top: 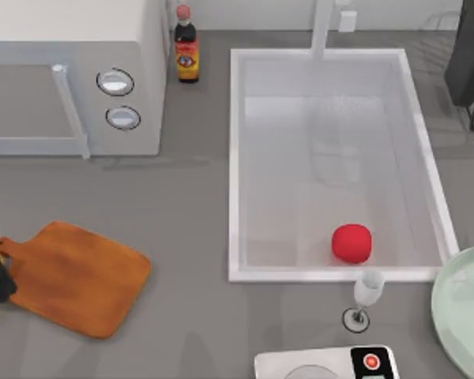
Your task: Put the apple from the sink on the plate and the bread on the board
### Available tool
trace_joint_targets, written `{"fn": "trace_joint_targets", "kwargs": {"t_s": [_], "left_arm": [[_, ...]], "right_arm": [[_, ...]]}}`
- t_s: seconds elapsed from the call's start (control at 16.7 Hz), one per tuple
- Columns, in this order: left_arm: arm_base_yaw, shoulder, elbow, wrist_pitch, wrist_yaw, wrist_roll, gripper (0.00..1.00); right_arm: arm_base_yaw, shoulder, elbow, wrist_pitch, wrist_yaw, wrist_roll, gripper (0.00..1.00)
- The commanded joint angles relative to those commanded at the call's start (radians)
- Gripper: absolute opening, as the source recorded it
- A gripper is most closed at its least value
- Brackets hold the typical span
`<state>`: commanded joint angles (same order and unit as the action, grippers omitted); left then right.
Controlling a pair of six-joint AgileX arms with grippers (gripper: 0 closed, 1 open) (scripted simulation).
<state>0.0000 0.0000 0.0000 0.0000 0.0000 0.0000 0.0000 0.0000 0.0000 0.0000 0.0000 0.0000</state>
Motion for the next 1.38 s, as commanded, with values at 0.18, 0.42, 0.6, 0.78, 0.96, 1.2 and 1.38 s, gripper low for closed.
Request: {"fn": "trace_joint_targets", "kwargs": {"t_s": [0.18,0.42,0.6,0.78,0.96,1.2,1.38], "left_arm": [[0.000,0.000,0.000,0.000,0.000,0.000,1.00],[0.000,0.000,0.000,0.000,0.000,0.000,1.00],[0.000,0.000,0.000,0.000,0.000,0.000,1.00],[0.000,0.000,0.000,0.000,0.000,0.000,1.00],[0.000,0.000,0.000,0.000,0.000,0.000,1.00],[0.000,0.000,0.000,0.000,0.000,0.000,1.00],[0.000,0.000,0.000,0.000,0.000,0.000,1.00]], "right_arm": [[0.000,0.000,0.000,0.000,0.000,0.000,1.00],[0.000,0.000,0.000,0.000,0.000,0.000,1.00],[0.003,0.010,0.010,-0.006,0.000,0.003,1.00],[0.027,0.104,0.097,-0.065,0.000,0.028,1.00],[0.072,0.293,0.256,-0.170,0.000,0.075,1.00],[0.151,0.661,0.541,-0.358,0.001,0.157,1.00],[0.218,0.984,0.781,-0.517,0.001,0.227,1.00]]}}
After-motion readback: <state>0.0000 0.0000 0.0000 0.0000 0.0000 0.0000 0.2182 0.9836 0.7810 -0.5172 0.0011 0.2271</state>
